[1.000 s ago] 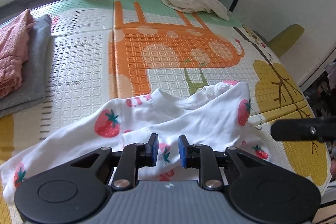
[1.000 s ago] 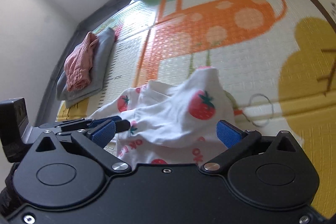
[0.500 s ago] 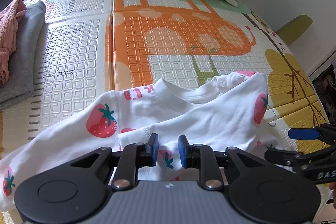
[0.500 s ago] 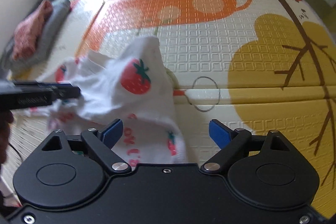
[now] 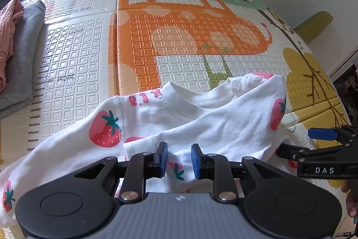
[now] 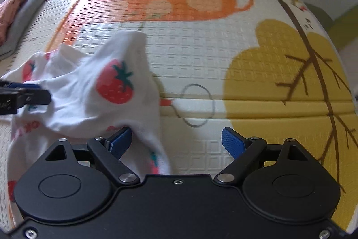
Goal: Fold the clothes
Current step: 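Lift the right gripper and move it over the shirt collar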
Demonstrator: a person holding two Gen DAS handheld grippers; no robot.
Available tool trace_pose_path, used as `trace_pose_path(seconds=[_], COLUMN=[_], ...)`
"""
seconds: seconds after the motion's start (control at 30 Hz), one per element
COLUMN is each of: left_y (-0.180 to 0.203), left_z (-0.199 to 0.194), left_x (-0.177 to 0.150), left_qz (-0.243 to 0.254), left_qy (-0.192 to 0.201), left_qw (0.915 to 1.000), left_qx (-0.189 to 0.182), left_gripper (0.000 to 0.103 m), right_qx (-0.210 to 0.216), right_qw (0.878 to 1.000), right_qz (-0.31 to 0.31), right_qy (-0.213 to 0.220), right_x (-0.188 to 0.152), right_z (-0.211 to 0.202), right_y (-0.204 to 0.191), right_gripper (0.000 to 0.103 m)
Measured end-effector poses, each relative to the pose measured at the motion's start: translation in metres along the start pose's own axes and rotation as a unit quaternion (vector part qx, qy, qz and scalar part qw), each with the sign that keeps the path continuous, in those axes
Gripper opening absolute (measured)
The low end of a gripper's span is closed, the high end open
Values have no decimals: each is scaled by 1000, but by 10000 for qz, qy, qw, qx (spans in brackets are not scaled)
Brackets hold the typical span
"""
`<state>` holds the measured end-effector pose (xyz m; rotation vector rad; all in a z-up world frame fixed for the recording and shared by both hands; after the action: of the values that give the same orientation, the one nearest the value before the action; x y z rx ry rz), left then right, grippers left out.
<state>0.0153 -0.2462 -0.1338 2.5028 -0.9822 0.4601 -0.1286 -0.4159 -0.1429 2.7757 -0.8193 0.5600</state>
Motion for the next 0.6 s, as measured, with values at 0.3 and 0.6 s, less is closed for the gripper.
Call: trace_pose_path(seconds=[0.3, 0.6], left_y=[-1, 0], left_z=[2, -3], left_x=[-1, 1], left_qz=[-20, -56], left_qy=[-42, -21], left_qw=[10000, 10000], left_qx=[10, -22], left_gripper=[26, 29], right_qx=[-184, 592], right_qw=[9967, 9916], right_qz=[777, 1091], right_qy=[-175, 356], right_x=[-9, 9], right_z=[4, -27], right_y=[32, 32], right_gripper=[87, 81])
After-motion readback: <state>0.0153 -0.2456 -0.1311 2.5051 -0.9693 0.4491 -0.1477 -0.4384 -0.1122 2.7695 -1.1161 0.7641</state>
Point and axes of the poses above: each gripper's, at about its wrist camera, not at the fingertips, and z roughly the way its jaws point, y to its right, x to its top, the point moved 4 cm from there along z, roughly the way its jaws point, and after that the axes turned 4 degrees about -x, right-handed, at the moved point
